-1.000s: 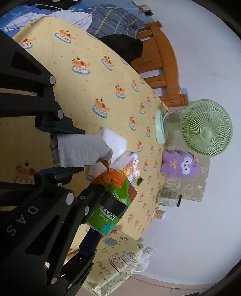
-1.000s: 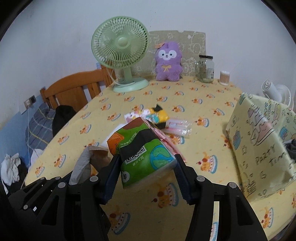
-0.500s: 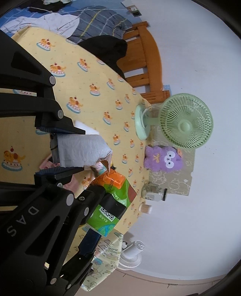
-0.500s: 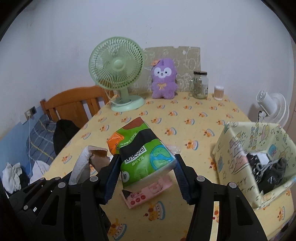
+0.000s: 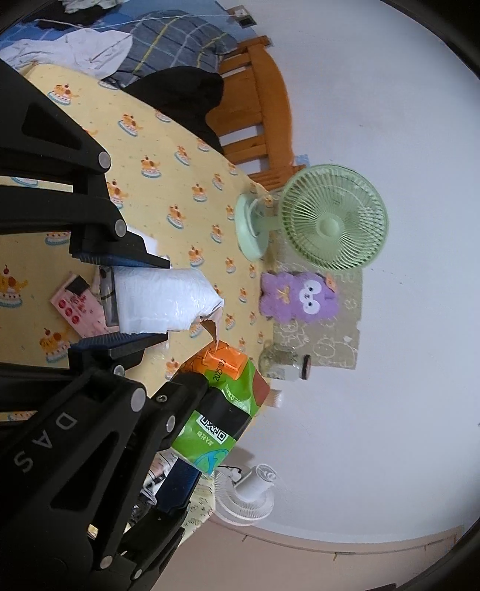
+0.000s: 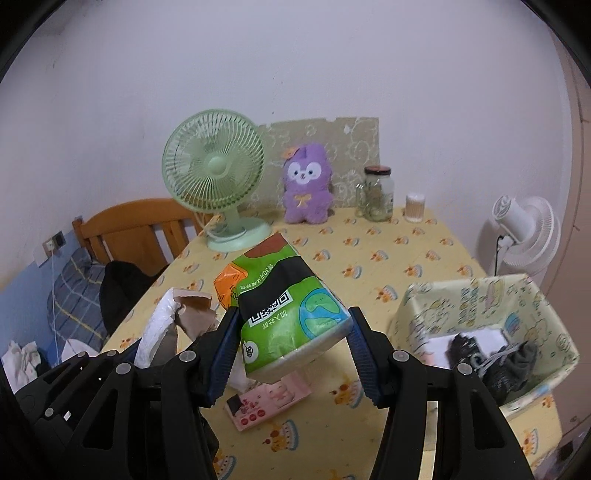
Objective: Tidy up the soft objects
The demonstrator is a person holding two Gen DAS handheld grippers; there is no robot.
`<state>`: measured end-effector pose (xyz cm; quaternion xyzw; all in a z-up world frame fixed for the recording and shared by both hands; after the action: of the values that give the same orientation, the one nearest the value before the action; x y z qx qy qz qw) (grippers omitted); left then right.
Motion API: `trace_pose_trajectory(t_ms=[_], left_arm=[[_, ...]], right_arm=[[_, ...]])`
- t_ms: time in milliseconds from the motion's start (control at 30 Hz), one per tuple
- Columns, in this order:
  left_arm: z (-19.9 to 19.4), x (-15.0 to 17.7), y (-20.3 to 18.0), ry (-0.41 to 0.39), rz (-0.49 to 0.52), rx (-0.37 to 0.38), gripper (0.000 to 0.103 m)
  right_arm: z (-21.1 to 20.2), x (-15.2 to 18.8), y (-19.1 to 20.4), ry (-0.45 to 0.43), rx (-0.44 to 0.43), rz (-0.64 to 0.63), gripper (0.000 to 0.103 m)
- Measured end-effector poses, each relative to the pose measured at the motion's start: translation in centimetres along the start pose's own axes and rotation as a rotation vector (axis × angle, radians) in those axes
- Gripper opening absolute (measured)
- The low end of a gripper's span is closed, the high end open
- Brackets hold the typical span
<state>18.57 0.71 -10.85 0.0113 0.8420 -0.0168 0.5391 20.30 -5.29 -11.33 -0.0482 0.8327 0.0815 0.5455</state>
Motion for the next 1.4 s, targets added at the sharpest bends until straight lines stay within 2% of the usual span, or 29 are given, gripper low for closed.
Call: trace_pose_trajectory(t_ms=[567, 1400], left_arm=[[-1.0, -2.4, -4.0, -0.051, 0.043, 0.018, 0.03], [0.8, -3.5, -12.8, -0.075, 0.092, 0.108, 0.03]], right_arm=[[-2.2, -2.2, -3.7, -0.048, 0.026, 0.022, 0.06], [-3.6, -3.4, -13.0, -0.088, 0.118, 0.032, 0.06]])
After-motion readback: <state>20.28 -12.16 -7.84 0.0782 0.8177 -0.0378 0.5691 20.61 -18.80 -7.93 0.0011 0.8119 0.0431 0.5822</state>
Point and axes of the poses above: each gripper's, at about its wrist camera, not at the fingertips, and z roughly the way its jaws point, y to its left, x to its underside, the point moved 9 cm from there along z, roughly the way its jaws point, and after that the axes turned 7 degrees about -y, right-handed, at the moved point
